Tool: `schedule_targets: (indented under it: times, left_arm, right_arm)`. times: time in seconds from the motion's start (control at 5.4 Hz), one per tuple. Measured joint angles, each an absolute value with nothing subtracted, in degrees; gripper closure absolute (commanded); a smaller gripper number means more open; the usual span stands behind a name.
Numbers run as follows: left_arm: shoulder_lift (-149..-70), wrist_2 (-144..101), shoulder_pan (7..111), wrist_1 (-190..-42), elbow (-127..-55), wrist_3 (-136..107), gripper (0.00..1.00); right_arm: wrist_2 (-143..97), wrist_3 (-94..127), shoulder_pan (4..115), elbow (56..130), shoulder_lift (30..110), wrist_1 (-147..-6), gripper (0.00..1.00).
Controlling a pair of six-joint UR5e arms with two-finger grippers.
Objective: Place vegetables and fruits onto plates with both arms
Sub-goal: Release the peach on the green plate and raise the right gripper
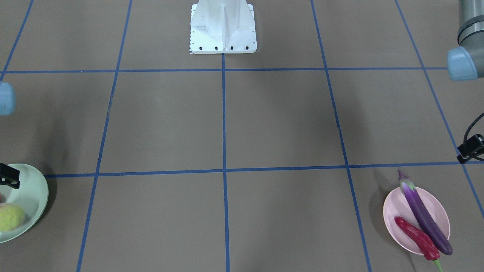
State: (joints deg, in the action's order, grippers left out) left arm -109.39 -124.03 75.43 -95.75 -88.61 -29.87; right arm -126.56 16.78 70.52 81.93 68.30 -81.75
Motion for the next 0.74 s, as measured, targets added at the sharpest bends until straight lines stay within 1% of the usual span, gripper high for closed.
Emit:
schedule_targets:
  times: [0.19, 0.37, 0.56, 0.74]
  left_arm:
    - [-107.5, -124.21, 75.64, -95.73, -90.42, -28.0, 0.0]
    - [-104.01, -124.26, 76.01, -95.56, -93.79, -23.95, 0.0]
    - [-100.58, -124.3, 76.95, -95.23, -96.74, -19.45, 0.0]
    - [-98.28, -124.35, 78.75, -94.03, -98.58, -13.68, 0.0]
  right_arm:
    - [-127.39, 16.76, 71.86, 88.9, 72.16, -84.81, 0.0]
    - [-129.96, 16.63, 74.26, 95.64, 76.83, -87.55, 0.0]
    - [-133.5, 16.34, 77.37, 99.06, 80.14, -88.82, 0.0]
    - [-135.14, 16.06, 79.62, 99.71, 82.07, -88.96, 0.0]
